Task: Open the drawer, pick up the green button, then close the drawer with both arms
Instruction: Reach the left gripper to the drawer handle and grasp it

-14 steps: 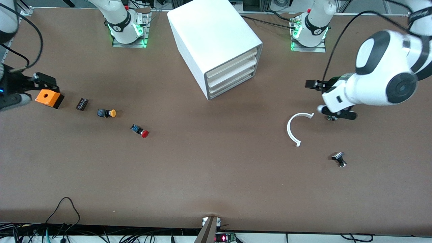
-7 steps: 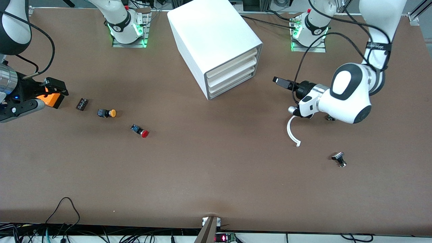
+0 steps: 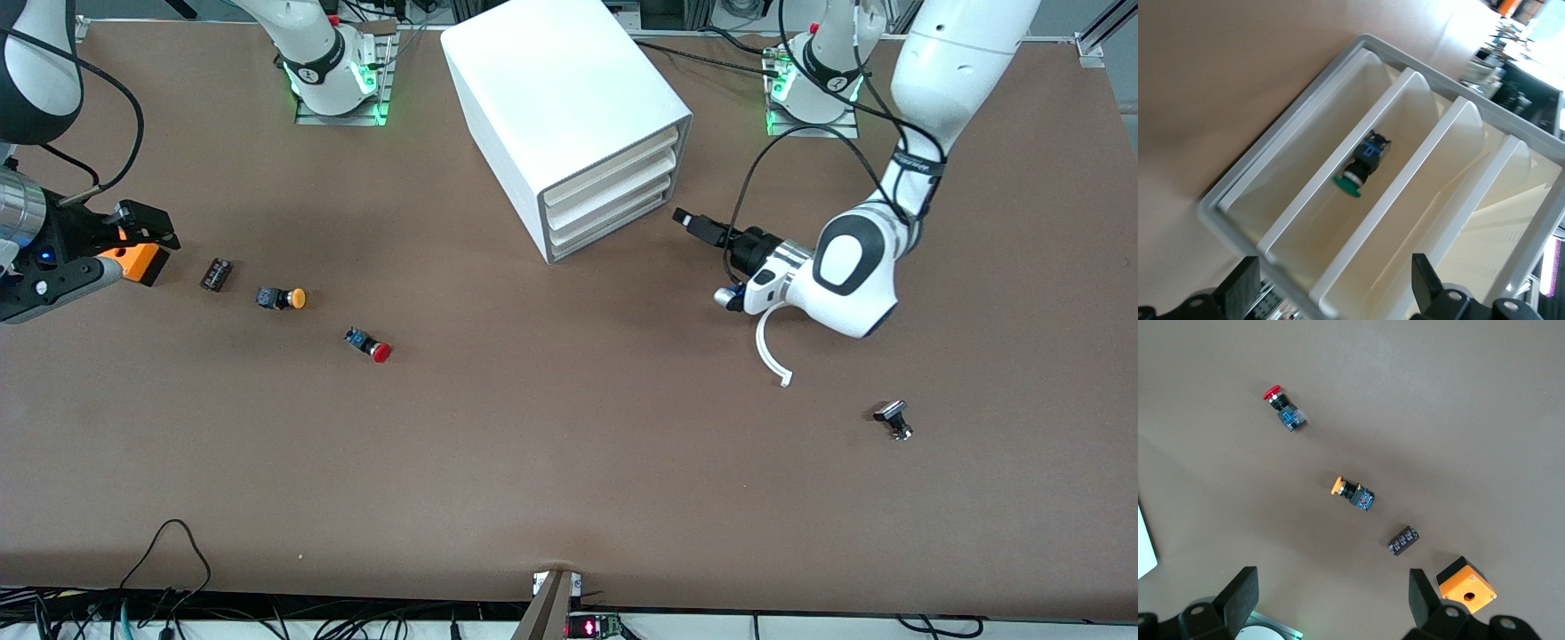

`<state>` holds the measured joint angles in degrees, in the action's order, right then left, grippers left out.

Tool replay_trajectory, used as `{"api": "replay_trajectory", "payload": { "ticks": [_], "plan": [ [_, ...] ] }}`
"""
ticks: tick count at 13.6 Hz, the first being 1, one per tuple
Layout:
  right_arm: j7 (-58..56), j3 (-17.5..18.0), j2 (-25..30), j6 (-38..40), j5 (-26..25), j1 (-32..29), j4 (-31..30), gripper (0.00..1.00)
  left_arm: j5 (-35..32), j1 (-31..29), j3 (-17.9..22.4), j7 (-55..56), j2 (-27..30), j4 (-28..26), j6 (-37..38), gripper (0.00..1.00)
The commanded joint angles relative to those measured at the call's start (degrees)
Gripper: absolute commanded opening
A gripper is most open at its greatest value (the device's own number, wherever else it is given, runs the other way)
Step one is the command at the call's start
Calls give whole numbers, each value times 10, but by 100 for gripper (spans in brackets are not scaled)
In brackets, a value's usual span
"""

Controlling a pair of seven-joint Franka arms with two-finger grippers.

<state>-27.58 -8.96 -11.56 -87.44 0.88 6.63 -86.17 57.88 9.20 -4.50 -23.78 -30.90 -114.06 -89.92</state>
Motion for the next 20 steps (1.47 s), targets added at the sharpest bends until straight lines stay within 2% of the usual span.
{"api": "replay_trajectory", "payload": {
  "ticks": [1, 6, 9, 10, 12, 14, 15, 16, 18, 20],
  "plan": [
    [-11, 7, 3, 7, 6, 0, 7, 100, 69, 28, 4, -97, -50, -4, -22, 100],
    [-55, 12, 3, 7, 13, 0, 7, 100, 147, 73, 4, -228, -79, -5, -50, 100],
    [-59, 12, 8, 10, 63, 2, 8, 100, 146, 72, 6, -234, -77, -20, -49, 100],
    [-58, 11, 8, 7, 68, 1, 8, 100, 146, 72, 6, -245, -76, -24, -50, 96],
    [-66, 10, 7, 7, 82, 1, 8, 100, 146, 72, 5, -251, -75, -32, -64, 74],
    [-72, 13, 7, 5, 83, 2, 8, 100, 141, 73, 5, -253, -71, -34, -74, 62],
    [-74, 15, 7, 5, 84, 3, 8, 100, 139, 73, 5, -252, -68, -34, -73, 61],
    [-73, 25, 5, 4, 84, 4, 8, 100, 139, 73, 5, -252, -62, -40, -73, 58],
    [-70, 52, 2, -7, 78, 3, 9, 100, 139, 74, 3, -250, -42, -61, -80, 59],
    [-71, 53, 0, -9, 79, 3, 8, 100, 139, 77, -1, -250, -27, -78, -96, 59]
  ]
}}
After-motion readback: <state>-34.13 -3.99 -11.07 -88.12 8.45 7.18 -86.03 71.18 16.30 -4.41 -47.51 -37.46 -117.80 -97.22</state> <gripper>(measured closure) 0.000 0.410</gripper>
